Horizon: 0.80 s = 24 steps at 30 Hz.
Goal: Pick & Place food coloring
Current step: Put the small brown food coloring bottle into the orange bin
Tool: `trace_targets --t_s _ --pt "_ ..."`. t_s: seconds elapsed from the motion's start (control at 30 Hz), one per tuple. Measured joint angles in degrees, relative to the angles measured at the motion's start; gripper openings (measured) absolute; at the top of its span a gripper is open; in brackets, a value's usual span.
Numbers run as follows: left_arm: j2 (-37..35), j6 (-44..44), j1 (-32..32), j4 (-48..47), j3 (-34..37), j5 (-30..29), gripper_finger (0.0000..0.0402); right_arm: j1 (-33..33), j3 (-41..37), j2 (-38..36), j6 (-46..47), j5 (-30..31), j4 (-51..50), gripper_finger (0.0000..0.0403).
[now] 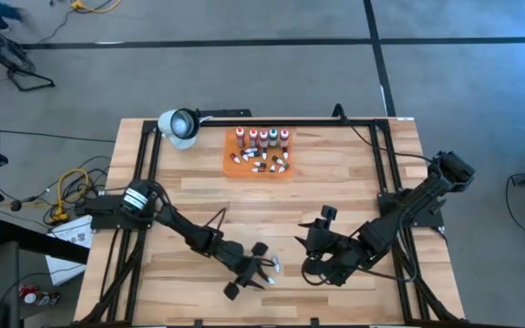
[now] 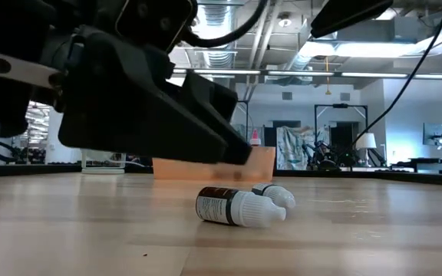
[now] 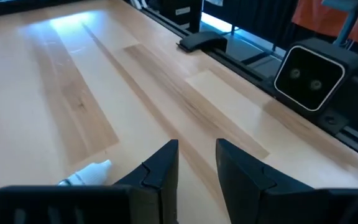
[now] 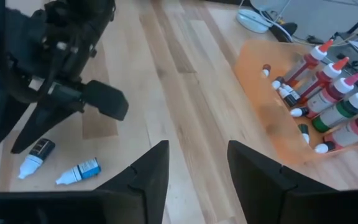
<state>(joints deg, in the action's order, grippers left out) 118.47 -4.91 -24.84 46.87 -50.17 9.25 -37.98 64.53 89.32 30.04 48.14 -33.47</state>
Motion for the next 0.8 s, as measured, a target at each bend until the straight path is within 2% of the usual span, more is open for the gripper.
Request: trace_targets --t_s 0.43,0.8 --pt "0.75 -1.95 0.00 -3.67 -0.79 -5.11 0.0100 0.22 0.00 0.00 0.03 -0.02 0.02 0.0161" --pt "0.75 -1.51 -0.02 -8.27 -0.79 -5.07 0.0100 0.22 0.00 0.00 0.07 -0.15 0.04 0.0161"
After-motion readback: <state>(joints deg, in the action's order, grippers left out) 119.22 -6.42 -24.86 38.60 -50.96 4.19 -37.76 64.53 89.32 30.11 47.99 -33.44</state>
